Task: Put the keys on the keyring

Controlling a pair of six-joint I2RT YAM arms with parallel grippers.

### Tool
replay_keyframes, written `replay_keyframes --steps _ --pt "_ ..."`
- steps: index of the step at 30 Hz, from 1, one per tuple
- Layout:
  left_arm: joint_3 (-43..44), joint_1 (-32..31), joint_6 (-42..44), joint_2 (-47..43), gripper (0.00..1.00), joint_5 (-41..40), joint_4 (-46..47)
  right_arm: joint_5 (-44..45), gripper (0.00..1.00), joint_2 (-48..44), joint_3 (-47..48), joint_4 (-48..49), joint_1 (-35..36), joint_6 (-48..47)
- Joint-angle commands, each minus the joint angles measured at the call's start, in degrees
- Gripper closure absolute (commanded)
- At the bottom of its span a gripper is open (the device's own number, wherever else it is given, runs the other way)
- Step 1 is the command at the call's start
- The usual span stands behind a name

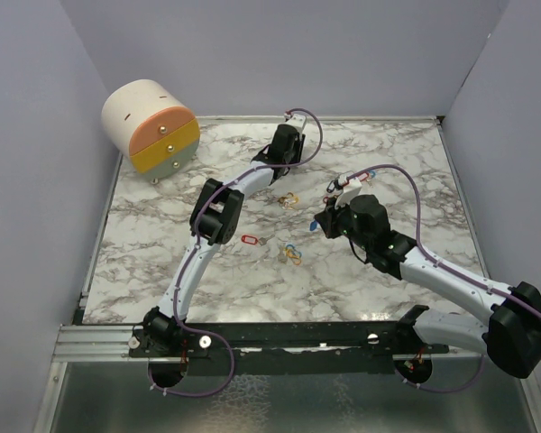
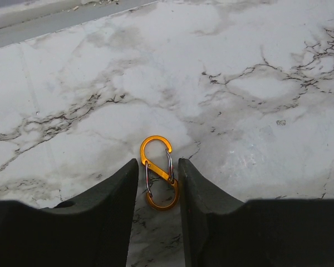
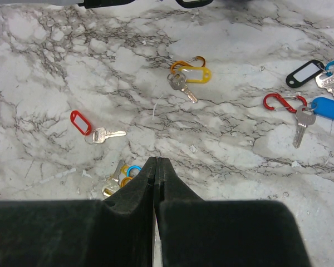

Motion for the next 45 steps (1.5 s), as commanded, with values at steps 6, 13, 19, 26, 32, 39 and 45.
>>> replay_keyframes --steps 6,13,19,26,32,39,45 --pt "1.1 0.0 -0.6 2.3 0.83 -0.2 -1.0 1.2 0.99 0.5 0.0 -0.1 0.3 -0.5" --pt "-1.9 0.1 -0.3 -0.2 1.0 -0.1 0.2 1.4 0.99 0.8 0.0 0.2 0.3 -0.5" --pt "-9.0 0.1 -0.6 -6.8 1.0 -0.2 1.3 3.0 0.99 1.8 -0.2 0.7 0.3 -0.6" --pt "-24.8 0.1 -5.2 -20.6 1.0 2.9 1.7 5.6 0.99 3.8 0.2 1.2 0.3 -1.7" --pt "-40.6 -0.8 -10.3 -35.6 1.0 7.1 4.9 6.8 0.99 4.8 0.0 3.0 0.3 -2.5" --pt "-56.1 -6.5 -14.2 -49.3 1.0 7.2 6.8 6.2 0.99 7.9 -1.1 10.4 0.3 -4.1" --pt "-63.9 -11.3 -15.4 -56.6 1.0 4.4 7.0 3.9 0.99 7.8 -3.6 16.7 0.3 -5.7"
